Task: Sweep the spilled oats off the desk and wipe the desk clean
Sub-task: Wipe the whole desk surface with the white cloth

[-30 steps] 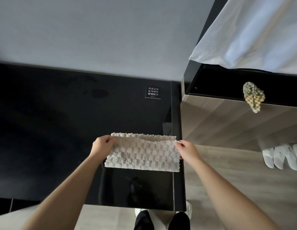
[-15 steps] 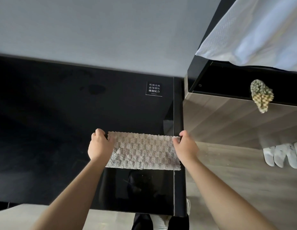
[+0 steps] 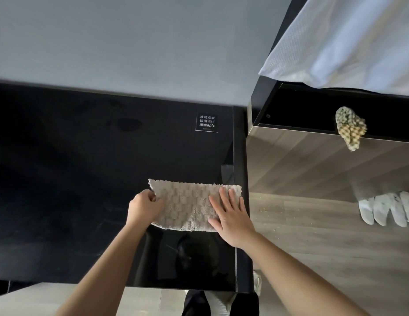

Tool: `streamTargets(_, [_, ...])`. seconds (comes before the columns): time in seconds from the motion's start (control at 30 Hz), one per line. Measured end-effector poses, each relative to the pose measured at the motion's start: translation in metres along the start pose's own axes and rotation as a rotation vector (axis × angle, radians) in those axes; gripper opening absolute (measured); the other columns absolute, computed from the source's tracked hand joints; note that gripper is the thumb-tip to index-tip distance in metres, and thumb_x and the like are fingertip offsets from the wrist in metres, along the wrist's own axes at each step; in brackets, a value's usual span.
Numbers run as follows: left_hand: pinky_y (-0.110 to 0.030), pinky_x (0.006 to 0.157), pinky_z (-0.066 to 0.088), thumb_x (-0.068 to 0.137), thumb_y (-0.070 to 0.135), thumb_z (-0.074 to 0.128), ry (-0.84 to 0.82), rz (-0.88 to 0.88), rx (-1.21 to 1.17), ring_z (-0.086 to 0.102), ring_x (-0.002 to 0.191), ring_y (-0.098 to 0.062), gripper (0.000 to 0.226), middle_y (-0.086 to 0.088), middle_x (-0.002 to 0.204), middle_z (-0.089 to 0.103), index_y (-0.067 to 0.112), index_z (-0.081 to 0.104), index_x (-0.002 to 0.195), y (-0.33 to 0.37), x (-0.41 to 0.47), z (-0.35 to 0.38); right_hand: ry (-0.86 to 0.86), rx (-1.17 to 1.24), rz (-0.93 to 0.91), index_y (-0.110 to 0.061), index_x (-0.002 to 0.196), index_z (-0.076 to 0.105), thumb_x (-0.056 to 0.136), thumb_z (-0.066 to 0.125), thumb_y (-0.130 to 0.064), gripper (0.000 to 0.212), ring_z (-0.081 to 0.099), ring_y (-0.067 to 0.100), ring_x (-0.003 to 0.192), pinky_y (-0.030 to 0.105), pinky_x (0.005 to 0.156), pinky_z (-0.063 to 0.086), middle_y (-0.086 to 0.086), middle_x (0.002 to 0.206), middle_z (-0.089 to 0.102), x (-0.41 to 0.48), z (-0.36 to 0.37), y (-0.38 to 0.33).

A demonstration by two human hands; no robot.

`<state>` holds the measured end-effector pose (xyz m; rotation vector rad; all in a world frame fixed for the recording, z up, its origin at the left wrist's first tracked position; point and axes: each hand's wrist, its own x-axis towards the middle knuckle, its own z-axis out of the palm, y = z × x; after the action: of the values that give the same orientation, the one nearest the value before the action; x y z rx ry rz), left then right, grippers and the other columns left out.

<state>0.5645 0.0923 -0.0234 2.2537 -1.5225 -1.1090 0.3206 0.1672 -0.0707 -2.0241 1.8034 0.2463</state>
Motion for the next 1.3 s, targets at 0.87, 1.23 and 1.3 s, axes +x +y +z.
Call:
streamTargets(0.87, [-0.025, 0.082, 0.045, 0.092, 0.024, 0.056, 0.043, 0.517, 0.13, 0.048, 0.11, -0.007, 0.021, 0.015, 0.116, 0.055, 0.025, 0.062, 0.112, 0.028, -0.07, 0.083, 0.429, 0.582, 0.304, -0.014, 0.14, 0.043, 0.092, 0.06, -0.024, 0.051, 0.053, 0.02, 0.117, 0.03, 0.094, 0.047, 0.002, 0.13, 0.053, -0.039, -0.022, 0.034])
streamTargets(1.23, [-0.041, 0.104, 0.019, 0.093, 0.022, 0.043, -0.097, 0.81, 0.507, 0.03, 0.131, -0.012, 0.053, 0.011, 0.133, 0.051, 0.022, 0.031, 0.145, 0.076, -0.01, 0.093, 0.511, 0.954, 0.338, -0.026, 0.128, 0.051, 0.088, 0.061, -0.004, 0.047, 0.056, 0.006, 0.078, 0.013, 0.067, 0.043, -0.011, 0.09, 0.056, -0.018, -0.04, 0.029])
streamTargets(1.3, [-0.041, 0.106, 0.015, 0.094, 0.029, 0.043, -0.147, 0.8, 0.488, 0.031, 0.129, -0.01, 0.049, 0.013, 0.128, 0.052, 0.026, 0.036, 0.142, 0.079, -0.005, 0.089, 0.507, 1.063, 0.28, -0.031, 0.124, 0.051, 0.088, 0.062, -0.005, 0.046, 0.055, 0.003, 0.073, 0.012, 0.067, 0.044, -0.007, 0.093, 0.057, -0.015, -0.045, 0.029])
